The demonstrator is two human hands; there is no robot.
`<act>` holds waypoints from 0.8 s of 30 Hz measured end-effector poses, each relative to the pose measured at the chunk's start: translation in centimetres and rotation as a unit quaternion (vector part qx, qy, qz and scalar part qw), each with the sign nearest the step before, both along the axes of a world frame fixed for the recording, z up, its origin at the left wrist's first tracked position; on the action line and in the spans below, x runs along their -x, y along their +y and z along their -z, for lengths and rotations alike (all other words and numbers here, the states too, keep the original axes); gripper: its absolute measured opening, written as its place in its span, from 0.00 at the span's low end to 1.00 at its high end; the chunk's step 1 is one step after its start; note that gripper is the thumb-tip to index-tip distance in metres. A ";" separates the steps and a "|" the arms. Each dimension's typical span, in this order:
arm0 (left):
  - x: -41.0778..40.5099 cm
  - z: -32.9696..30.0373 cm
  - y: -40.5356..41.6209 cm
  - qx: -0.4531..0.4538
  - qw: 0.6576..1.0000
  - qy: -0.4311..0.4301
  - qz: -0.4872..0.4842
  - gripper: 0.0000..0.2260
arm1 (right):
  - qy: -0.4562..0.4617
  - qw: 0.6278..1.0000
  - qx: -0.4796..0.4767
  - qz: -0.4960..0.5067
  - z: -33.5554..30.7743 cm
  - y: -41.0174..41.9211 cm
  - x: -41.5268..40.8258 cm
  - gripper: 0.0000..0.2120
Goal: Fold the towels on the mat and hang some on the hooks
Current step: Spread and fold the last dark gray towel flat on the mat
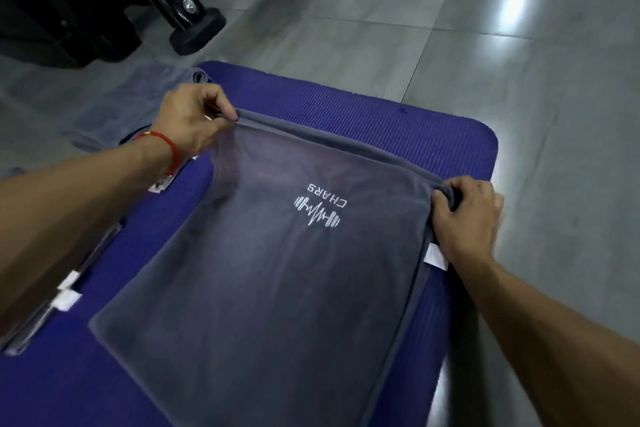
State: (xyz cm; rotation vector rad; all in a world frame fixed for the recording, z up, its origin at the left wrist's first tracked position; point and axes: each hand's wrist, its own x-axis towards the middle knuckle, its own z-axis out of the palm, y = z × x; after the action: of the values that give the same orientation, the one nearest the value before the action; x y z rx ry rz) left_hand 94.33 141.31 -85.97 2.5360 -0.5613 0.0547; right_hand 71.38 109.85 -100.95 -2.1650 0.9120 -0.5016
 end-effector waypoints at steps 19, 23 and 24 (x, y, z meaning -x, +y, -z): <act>20.2 -22.5 26.8 0.155 0.953 -0.128 -0.227 0.05 | -0.162 0.910 -0.136 -0.356 -36.7 11.4 -4.6 0.09; 24.8 -26.0 30.4 0.301 0.906 -0.141 -0.261 0.12 | -0.185 0.880 -0.150 -0.411 -42.8 16.1 -4.8 0.08; 25.9 -26.3 31.2 0.332 0.895 -0.134 -0.265 0.12 | -0.192 0.875 -0.154 -0.417 -43.5 16.9 -4.8 0.08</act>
State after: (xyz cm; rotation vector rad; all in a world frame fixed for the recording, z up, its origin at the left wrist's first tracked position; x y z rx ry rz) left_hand 68.39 172.48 -59.63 1.9311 0.0809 0.6813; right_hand 76.19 126.72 -57.46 -1.8355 -0.1861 -0.2951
